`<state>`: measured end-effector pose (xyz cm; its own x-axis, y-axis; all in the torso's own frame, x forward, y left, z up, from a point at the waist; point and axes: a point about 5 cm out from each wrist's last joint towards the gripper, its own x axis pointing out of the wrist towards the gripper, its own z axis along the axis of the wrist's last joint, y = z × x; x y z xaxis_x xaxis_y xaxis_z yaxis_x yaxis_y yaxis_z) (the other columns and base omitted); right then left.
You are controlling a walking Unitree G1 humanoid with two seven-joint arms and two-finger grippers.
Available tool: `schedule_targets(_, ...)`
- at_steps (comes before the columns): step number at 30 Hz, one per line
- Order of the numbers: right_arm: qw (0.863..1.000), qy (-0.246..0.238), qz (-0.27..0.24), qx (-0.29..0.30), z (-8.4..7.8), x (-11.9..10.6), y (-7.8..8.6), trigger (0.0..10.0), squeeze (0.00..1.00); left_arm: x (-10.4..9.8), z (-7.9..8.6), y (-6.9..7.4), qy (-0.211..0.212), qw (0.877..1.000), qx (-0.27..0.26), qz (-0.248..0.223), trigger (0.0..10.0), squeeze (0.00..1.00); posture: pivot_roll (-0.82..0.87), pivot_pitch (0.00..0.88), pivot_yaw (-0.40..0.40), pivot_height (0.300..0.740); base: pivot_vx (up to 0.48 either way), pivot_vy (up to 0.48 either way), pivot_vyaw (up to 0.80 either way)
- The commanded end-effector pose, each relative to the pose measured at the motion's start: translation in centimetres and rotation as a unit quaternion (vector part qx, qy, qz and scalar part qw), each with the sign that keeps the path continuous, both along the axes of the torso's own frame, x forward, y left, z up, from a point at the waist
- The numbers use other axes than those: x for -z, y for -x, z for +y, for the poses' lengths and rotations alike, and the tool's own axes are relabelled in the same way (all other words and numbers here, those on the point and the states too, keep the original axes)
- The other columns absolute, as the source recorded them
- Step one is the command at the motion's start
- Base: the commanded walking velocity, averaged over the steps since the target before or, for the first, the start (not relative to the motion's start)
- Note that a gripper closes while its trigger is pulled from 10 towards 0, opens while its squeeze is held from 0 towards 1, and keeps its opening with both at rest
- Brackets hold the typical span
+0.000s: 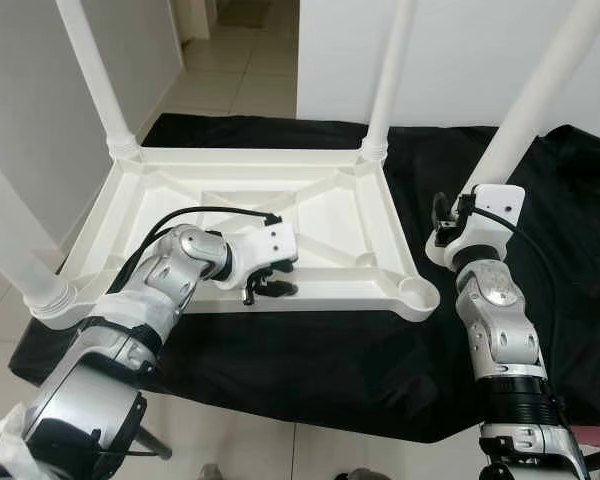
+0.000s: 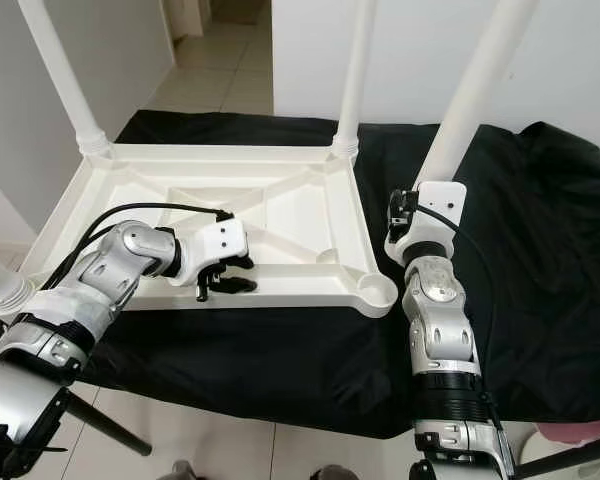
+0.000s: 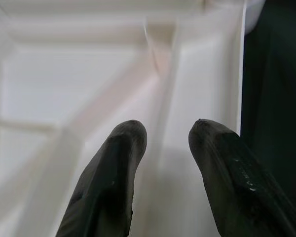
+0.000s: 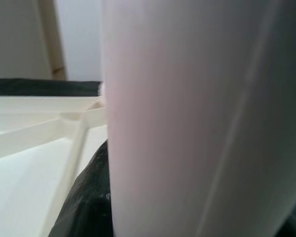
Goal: Building children table
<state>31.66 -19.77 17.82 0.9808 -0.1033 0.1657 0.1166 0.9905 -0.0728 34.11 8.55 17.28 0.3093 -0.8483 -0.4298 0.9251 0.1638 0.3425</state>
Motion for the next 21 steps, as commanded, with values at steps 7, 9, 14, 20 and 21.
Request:
schedule_targets(7,0.999,-0.007,-0.006,-0.046,1.1,0.5,1.5,10.0,0.0,-2.3,0.0,-0.6,0.13,0.981,-0.124,-0.068,10.0,0.0,-0.08,0.0,-0.009,0.74,0.0,0.0,0.0)
schedule_targets(9,0.999,-0.006,-0.002,-0.05,1.3,0.8,1.8,10.0,0.0,-2.6,0.1,-0.7,0.155,0.975,-0.147,-0.065,10.0,0.0,-0.07,0.0,-0.01,0.74,0.0,0.0,0.0)
schedule_targets(14,0.998,0.012,-0.001,-0.066,1.6,1.4,2.6,10.0,0.0,-2.4,0.2,0.1,0.179,0.964,-0.176,-0.082,10.0,0.0,-0.06,0.0,-0.018,0.74,0.0,0.0,0.0)
schedule_targets(20,0.996,0.015,-0.001,-0.084,1.8,1.6,3.3,10.0,0.0,-2.0,-0.2,1.1,0.198,0.964,-0.168,-0.064,10.0,0.0,-0.06,0.0,-0.019,0.74,0.0,0.0,0.0)
schedule_targets(21,0.996,0.015,-0.001,-0.084,1.8,1.6,3.3,10.0,0.0,-2.0,-0.2,1.1,0.198,0.964,-0.168,-0.064,10.0,0.0,-0.06,0.0,-0.019,0.74,0.0,0.0,0.0)
